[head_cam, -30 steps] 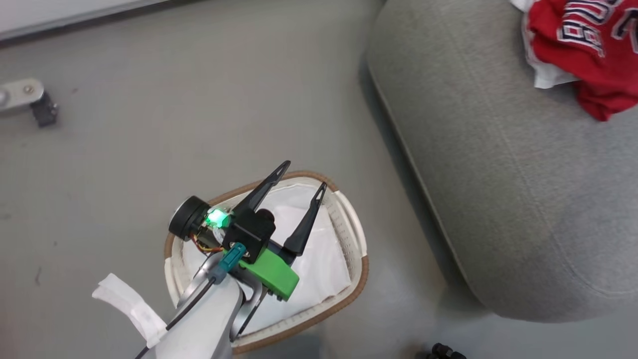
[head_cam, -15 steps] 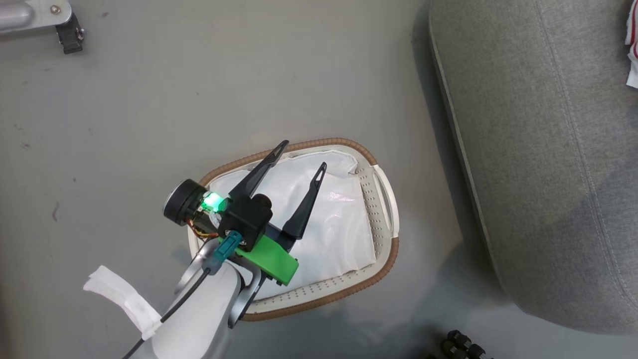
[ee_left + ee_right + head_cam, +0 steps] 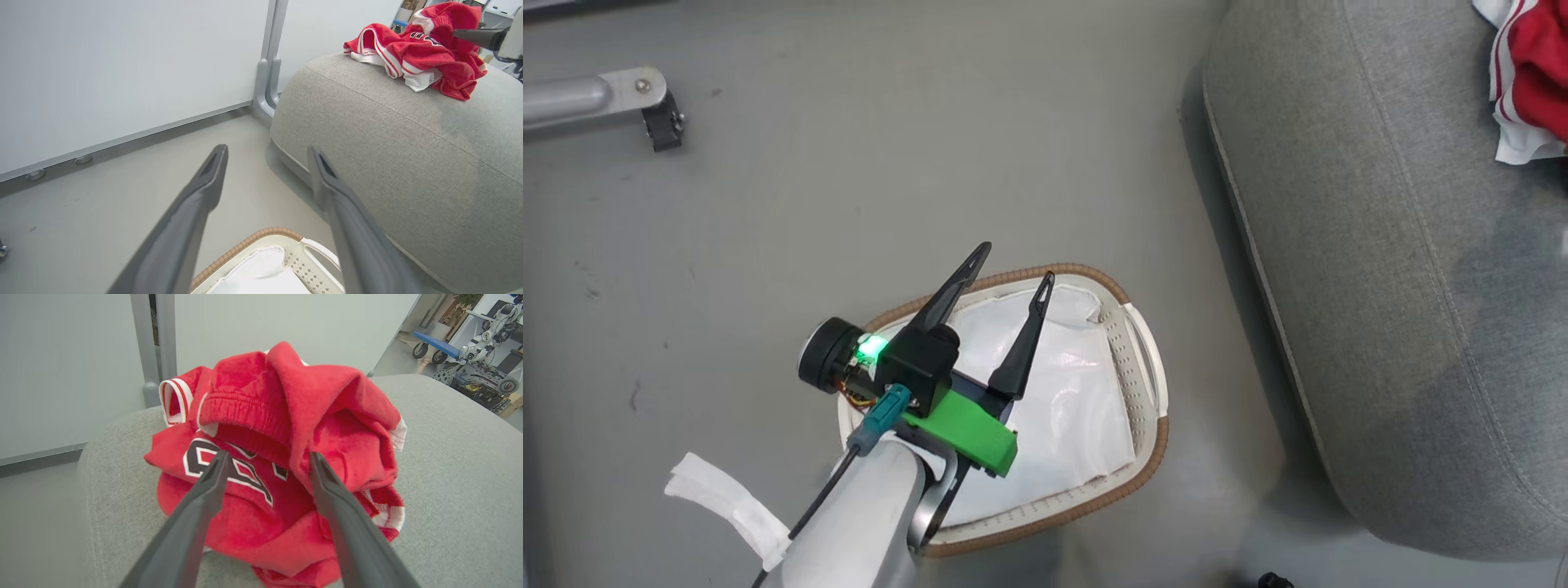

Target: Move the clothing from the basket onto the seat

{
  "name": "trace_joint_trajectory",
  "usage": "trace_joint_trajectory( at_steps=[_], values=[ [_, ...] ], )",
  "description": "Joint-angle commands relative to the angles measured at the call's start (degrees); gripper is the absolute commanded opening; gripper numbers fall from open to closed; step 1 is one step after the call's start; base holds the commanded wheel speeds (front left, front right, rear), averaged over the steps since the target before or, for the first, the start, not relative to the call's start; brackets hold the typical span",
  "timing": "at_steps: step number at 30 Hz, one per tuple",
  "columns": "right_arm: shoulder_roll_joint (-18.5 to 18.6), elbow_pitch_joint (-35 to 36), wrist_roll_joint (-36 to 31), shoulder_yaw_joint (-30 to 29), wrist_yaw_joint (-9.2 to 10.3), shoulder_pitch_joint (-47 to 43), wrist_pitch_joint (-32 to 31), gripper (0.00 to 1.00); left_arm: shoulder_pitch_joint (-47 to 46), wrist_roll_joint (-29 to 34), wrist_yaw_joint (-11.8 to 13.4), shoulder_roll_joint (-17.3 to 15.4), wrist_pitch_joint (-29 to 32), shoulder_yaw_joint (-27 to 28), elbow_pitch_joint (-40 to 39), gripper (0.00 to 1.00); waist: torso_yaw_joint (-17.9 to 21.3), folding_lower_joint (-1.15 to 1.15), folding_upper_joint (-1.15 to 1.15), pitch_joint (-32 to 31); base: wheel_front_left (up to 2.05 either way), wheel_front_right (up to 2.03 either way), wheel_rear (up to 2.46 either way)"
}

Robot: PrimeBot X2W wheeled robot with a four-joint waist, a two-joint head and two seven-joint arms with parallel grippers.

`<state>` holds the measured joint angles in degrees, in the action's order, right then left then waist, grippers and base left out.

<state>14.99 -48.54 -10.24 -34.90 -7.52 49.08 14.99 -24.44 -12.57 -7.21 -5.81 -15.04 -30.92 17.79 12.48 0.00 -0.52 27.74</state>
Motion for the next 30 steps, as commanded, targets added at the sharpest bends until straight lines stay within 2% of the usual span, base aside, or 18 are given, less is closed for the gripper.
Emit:
trace_joint_trajectory(
  at_steps=[1, 9, 15, 23, 30],
  values=[
    [0.18, 0.6, 0.39, 1.18, 0.06, -1.83, 0.29, 1.0, 1.28, -0.38, 0.22, 0.37, -0.2, 0.57, 0.03, 1.0, -0.06, 0.0, 0.52, -3.83, 0.0, 0.0, 0.0],
    [0.24, 3.44, 3.15, 8.13, 0.06, -5.37, 0.29, 1.0, 5.29, -2.0, 0.76, 2.04, -0.2, 4.2, -0.32, 1.0, -2.26, 0.0, 0.52, -12.09, 0.0, 0.0, 0.0],
    [-0.46, 4.56, 4.96, 13.02, 0.06, -6.73, 0.29, 1.0, 9.19, -3.38, 2.33, 2.62, -0.2, 7.77, -0.4, 1.0, -5.26, 0.0, 0.52, -18.29, 0.0, 0.0, 0.0],
    [-5.82, 8.82, 10.06, 19.02, 0.06, -10.64, 0.3, 1.0, 14.77, -3.79, 4.85, 2.81, -0.14, 14.84, -0.43, 1.0, -8.93, 0.0, 0.52, -23.69, 0.0, 0.0, 0.0],
    [-10.41, 14.53, 13.59, 23.64, 0.06, -19.55, 0.3, 1.0, 19.92, -3.69, 5.88, 2.89, -0.13, 20.66, -0.94, 1.0, -11.93, 0.0, 0.52, -27.15, 0.0, 0.0, 0.0]
  ],
)
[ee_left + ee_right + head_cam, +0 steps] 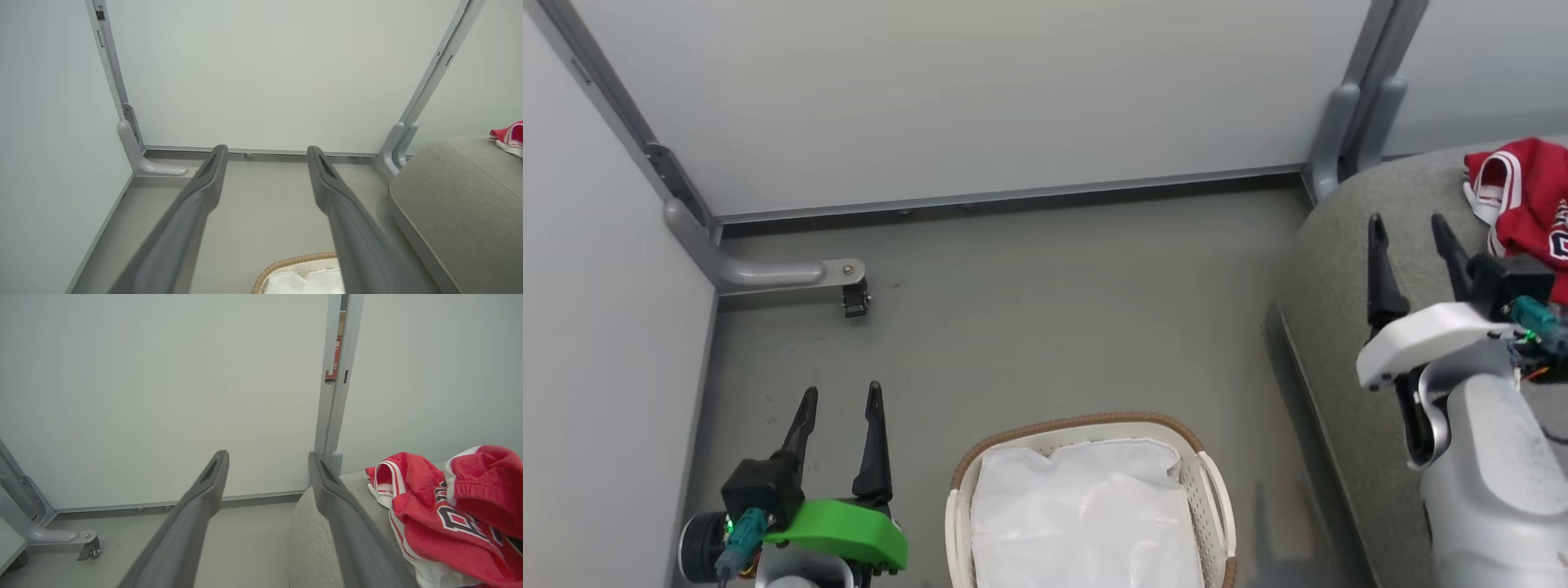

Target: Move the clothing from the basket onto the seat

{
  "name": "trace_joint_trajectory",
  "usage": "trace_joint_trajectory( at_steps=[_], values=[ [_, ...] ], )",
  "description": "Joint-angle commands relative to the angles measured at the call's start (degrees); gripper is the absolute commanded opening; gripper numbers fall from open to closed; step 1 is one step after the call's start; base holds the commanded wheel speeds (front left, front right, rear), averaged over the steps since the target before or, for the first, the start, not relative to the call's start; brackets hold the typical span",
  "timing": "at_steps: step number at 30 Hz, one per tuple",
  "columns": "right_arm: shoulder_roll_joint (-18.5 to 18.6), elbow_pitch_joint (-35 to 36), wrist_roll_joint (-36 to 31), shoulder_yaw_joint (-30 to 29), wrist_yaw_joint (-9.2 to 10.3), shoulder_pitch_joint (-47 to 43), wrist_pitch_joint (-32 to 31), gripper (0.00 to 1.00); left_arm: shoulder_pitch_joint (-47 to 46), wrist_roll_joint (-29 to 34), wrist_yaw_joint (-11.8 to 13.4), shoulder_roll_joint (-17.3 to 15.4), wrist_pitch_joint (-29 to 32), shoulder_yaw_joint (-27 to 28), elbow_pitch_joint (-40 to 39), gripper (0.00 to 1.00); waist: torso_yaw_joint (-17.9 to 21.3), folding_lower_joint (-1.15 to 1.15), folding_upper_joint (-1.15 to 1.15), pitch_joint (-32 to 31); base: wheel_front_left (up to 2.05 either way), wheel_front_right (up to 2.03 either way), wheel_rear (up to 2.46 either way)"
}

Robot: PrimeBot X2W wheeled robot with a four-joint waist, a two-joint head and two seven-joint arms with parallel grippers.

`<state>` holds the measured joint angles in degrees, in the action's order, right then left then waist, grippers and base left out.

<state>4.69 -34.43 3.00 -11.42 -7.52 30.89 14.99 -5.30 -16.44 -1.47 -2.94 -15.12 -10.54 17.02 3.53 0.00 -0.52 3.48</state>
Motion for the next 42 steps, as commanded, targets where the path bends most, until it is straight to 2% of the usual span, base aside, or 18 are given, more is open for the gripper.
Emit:
trace_joint_trajectory(
  at_steps=[1, 7, 16, 27, 39, 40, 42],
  values=[
    [-0.55, 1.28, 0.83, 0.71, 0.06, -2.71, 0.3, 1.0, 1.42, 0.31, -0.02, 0.03, -0.04, 0.72, -0.21, 1.0, -3.32, 0.0, 0.52, -3.16, 0.0, 0.0, 0.0],
    [-1.66, 8.13, 6.21, 4.08, 0.06, -12.91, 0.29, 1.0, 4.54, 0.47, -0.59, 0.03, -0.04, 2.77, -0.85, 1.0, -4.93, 0.0, 0.52, -4.55, 0.0, 0.0, 0.0],
    [-1.61, 14.18, 8.04, 11.24, 0.06, -22.9, 0.3, 1.0, 9.31, -1.32, 0.23, 0.01, -0.04, 3.99, -3.01, 1.0, -4.02, 0.0, 0.52, -5.24, 0.0, 0.0, 0.0],
    [-1.67, 14.11, 9.14, 12.64, 0.06, -26.23, 0.3, 1.0, 11.9, -2.22, 1.54, 0.02, -0.04, 3.73, -4.02, 1.0, -3.12, 0.0, 0.52, -5.15, 0.0, 0.0, 0.0],
    [-1.68, 13.94, 9.47, 12.62, 0.06, -26.45, 0.29, 1.0, 11.36, -2.23, 1.5, 0.02, -0.04, 3.7, -3.21, 1.0, -3.57, 0.0, 0.52, -5.05, 0.0, 0.0, 0.0],
    [-1.91, 14.02, 9.16, 12.68, 0.0, -25.66, 0.0, 0.0, 11.17, -1.89, 1.29, 0.07, 0.0, 3.61, -3.32, 0.0, -3.56, 0.0, 0.0, -5.05, 0.0, 0.0, 0.0],
    [-2.1, 13.33, 9.18, 12.66, 0.0, -25.8, -0.09, 0.0, 11.19, -1.96, 1.29, 0.09, 0.04, 3.55, -2.57, 0.0, -3.59, 0.0, 0.0, -5.04, 0.0, 0.0, 0.0]
  ],
)
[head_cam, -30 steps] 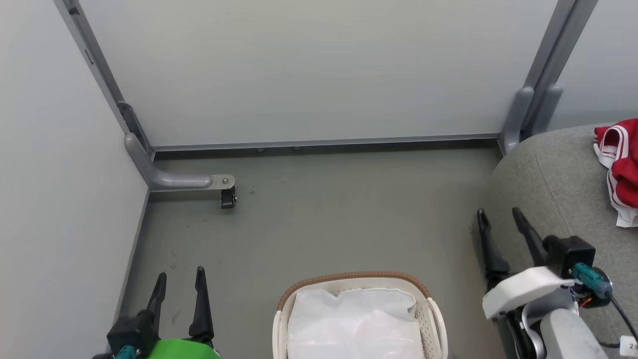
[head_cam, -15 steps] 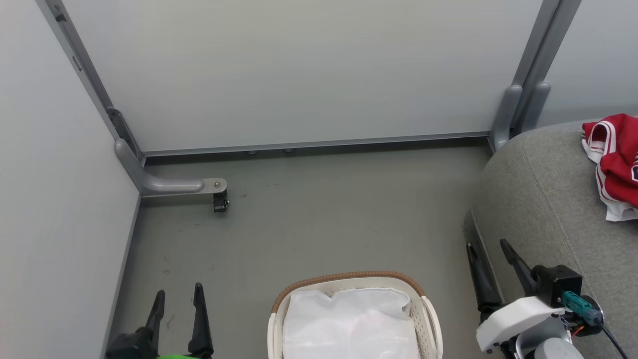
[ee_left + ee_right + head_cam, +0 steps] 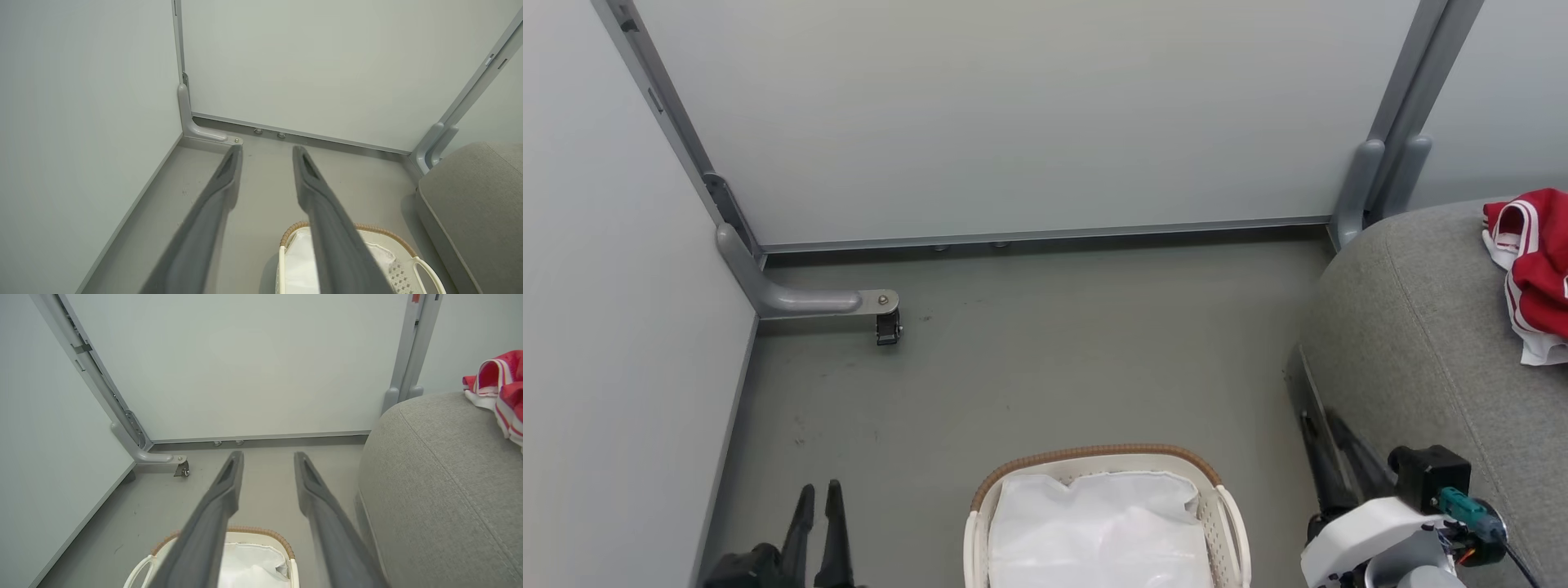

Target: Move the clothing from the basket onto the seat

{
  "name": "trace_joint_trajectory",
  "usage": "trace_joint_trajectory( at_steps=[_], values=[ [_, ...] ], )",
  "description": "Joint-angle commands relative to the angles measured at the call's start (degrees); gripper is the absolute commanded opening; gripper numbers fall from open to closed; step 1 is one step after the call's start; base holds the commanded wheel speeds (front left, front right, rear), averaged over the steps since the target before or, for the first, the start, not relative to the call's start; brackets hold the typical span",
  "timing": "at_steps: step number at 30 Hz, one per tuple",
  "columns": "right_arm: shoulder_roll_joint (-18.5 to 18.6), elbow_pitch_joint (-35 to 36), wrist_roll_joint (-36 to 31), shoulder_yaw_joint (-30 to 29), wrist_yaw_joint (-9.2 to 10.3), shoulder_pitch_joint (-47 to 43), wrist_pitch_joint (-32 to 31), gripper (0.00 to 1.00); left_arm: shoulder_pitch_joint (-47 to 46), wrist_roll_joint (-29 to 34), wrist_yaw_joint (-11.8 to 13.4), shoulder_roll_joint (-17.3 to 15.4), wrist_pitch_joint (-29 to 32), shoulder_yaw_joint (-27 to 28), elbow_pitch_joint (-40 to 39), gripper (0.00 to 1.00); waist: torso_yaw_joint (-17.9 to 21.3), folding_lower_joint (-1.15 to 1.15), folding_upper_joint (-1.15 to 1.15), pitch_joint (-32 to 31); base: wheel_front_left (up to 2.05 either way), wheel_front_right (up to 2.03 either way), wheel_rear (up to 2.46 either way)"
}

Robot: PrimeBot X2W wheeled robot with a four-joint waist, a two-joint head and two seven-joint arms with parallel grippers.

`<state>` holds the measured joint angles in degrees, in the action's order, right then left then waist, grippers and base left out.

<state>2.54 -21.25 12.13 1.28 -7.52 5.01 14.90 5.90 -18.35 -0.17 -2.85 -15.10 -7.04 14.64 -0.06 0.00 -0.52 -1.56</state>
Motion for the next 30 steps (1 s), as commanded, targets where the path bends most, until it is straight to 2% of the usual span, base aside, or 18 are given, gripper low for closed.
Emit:
trace_joint_trajectory(
  at_steps=[1, 30],
  values=[
    [-0.1, -0.39, 0.17, -0.04, 0.0, -0.13, -0.08, 0.0, -0.01, -0.16, -0.03, 0.0, 0.04, -0.02, 0.38, 0.0, 0.0, 0.0, 0.0, 0.0, 0.0, 0.0, 0.0],
    [0.11, 2.46, 28.34, -2.81, 0.01, 0.5, -7.6, 0.0, -4.54, -26.31, -2.62, -0.19, 7.5, 4.63, -0.03, 0.0, 0.01, 0.0, 0.12, 0.4, 0.0, 0.0, 0.0]
  ],
)
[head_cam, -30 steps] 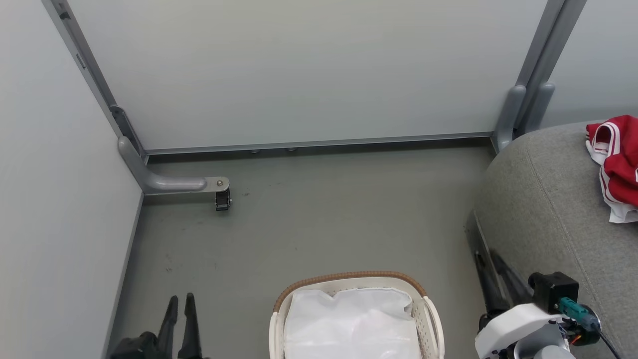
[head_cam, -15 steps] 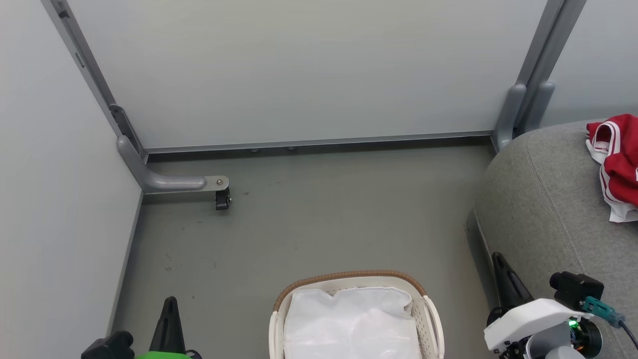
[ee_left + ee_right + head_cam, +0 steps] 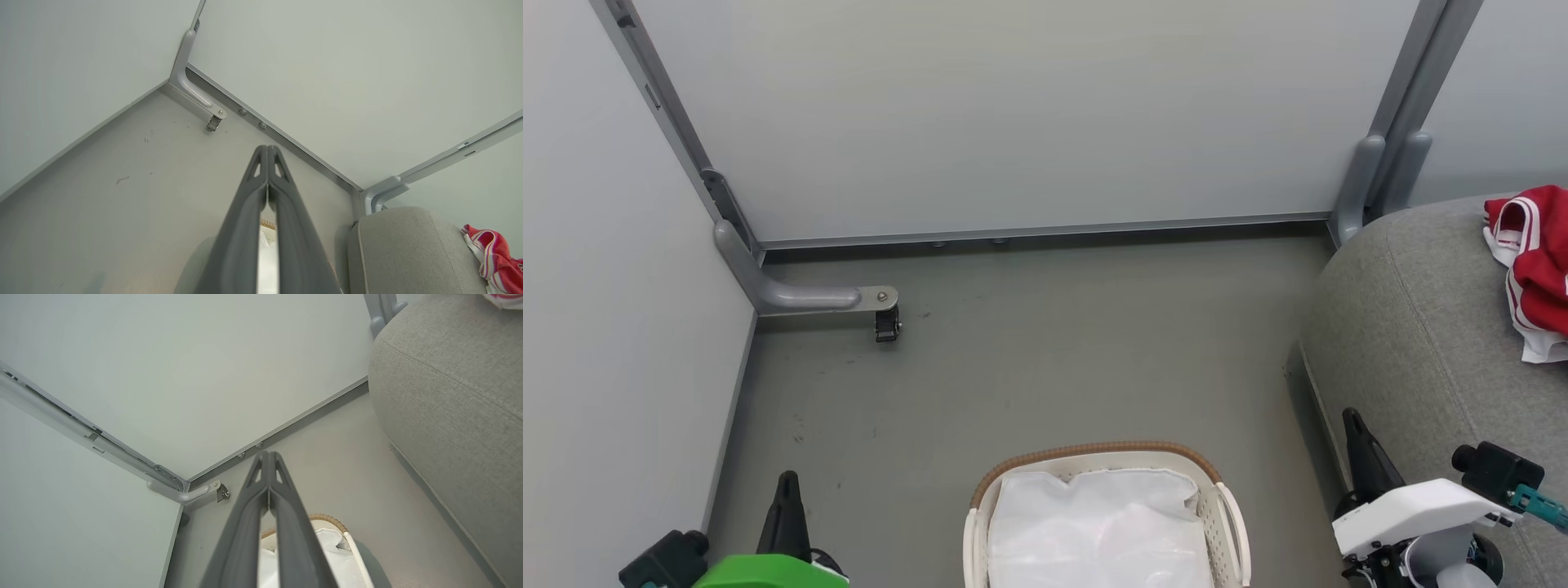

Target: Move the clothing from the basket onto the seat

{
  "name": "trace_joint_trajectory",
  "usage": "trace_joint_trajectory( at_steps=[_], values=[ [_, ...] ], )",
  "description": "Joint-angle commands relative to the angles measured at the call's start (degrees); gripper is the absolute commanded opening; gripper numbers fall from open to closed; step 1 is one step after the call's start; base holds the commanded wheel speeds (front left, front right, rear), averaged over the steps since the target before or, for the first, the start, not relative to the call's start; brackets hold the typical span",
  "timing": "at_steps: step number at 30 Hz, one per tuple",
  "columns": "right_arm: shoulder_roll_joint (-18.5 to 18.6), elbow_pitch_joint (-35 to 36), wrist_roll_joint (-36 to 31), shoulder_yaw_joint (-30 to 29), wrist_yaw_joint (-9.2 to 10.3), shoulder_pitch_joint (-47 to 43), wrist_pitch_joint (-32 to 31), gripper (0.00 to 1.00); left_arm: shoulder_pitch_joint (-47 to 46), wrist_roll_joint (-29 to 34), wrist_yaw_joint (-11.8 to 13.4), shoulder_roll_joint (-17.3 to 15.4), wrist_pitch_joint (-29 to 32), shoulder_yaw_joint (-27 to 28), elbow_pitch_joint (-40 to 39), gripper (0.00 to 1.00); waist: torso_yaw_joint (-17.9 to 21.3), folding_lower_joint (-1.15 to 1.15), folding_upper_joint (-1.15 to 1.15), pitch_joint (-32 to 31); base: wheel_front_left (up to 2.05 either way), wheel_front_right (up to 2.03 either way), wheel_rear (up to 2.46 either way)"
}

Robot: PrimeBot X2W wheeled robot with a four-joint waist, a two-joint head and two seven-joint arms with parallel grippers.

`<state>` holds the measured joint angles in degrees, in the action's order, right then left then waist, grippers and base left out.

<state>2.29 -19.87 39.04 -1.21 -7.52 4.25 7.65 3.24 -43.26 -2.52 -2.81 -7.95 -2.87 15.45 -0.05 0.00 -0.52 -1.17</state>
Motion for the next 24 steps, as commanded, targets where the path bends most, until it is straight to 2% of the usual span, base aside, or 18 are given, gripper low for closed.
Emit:
trace_joint_trajectory(
  at_steps=[1, 24],
  values=[
    [0.37, 1.15, 2.15, -0.38, 0.01, 1.29, -0.54, 0.0, -1.99, -2.09, -0.34, -0.23, 0.51, 0.58, -0.86, 0.0, 0.0, 0.0, 0.12, 0.02, 0.0, 0.0, 0.0],
    [0.51, 2.79, 18.89, -2.04, 0.02, 1.71, -5.04, 0.0, -4.67, -17.52, -1.93, -0.29, 5.07, 3.46, -1.13, 0.0, 0.01, 0.0, 0.22, 0.34, 0.0, 0.0, 0.0]
  ],
)
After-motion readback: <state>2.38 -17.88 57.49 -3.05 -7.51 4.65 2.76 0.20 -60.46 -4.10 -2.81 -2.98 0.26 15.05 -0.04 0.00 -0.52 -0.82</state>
